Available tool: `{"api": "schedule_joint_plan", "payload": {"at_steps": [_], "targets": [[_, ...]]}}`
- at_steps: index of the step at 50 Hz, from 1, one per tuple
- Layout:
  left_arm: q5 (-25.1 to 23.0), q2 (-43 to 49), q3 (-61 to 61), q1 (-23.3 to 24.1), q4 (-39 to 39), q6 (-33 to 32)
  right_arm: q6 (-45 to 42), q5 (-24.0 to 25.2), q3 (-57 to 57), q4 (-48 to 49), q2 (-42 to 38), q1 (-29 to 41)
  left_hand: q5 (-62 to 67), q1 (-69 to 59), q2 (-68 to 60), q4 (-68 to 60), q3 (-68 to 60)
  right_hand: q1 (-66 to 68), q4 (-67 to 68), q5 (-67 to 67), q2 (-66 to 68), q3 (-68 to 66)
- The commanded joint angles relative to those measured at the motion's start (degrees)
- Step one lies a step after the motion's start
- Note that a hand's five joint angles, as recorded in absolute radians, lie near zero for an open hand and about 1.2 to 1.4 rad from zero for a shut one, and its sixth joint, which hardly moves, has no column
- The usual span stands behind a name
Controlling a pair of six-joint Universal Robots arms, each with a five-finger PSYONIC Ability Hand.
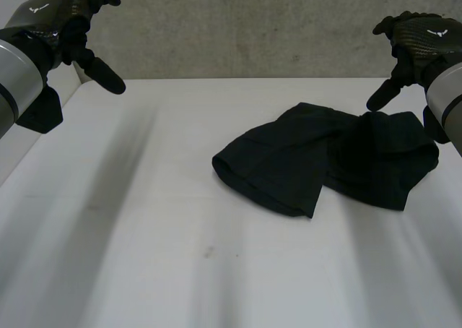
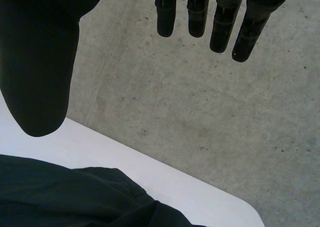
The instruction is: Fold the shorts.
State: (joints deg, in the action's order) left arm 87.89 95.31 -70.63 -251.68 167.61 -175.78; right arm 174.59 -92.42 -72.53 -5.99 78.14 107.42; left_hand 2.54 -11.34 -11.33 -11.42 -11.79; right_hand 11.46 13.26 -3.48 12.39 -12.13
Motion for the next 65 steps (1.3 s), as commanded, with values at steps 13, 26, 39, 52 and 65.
{"api": "schedule_joint_plan", "payload": {"at_steps": [13, 26, 39, 52, 65], "targets": [[-0.26, 0.67, -2.14, 0.4, 0.7, -0.87, -5.47, 10.31, -0.51, 4.05, 0.08, -0.02, -1.65, 0.45, 0.45, 0.53, 0.9, -1.46, -3.26, 3.48, -2.39, 2.13], [-0.17, 4.27, -2.67, 5.23, 0.88, -8.7, -38.79, 15.1, 4.92, 6.51, -19.22, -7.84, -1.31, 0.12, 0.11, 0.2, 0.57, -1.46, -3.26, 3.48, -2.39, 2.13], [-0.17, 5.94, -2.85, 5.5, 2.11, -8.61, -39.24, 15.07, 11.45, 11.18, -33.49, -9.6, -1.31, 0.12, 0.11, 0.2, 0.57, 43.27, 41.47, -41.24, 42.34, -42.6], [0.18, 7.52, -7.59, 4.27, 9.13, -8.52, -30.55, 15.52, 8.37, 5.99, -23.48, 7.69, -0.98, -0.22, -0.23, -0.14, 0.23, 68.54, 66.74, -66.52, 67.61, -67.87], [1.32, 5.77, -7.24, 2.95, 10.02, -8.35, -9.36, 14.11, 8.98, 6.69, -21.27, 28.8, -1.14, -0.05, -0.06, 0.03, 0.4, 50.12, 48.31, -48.09, 49.19, -49.45]]}}
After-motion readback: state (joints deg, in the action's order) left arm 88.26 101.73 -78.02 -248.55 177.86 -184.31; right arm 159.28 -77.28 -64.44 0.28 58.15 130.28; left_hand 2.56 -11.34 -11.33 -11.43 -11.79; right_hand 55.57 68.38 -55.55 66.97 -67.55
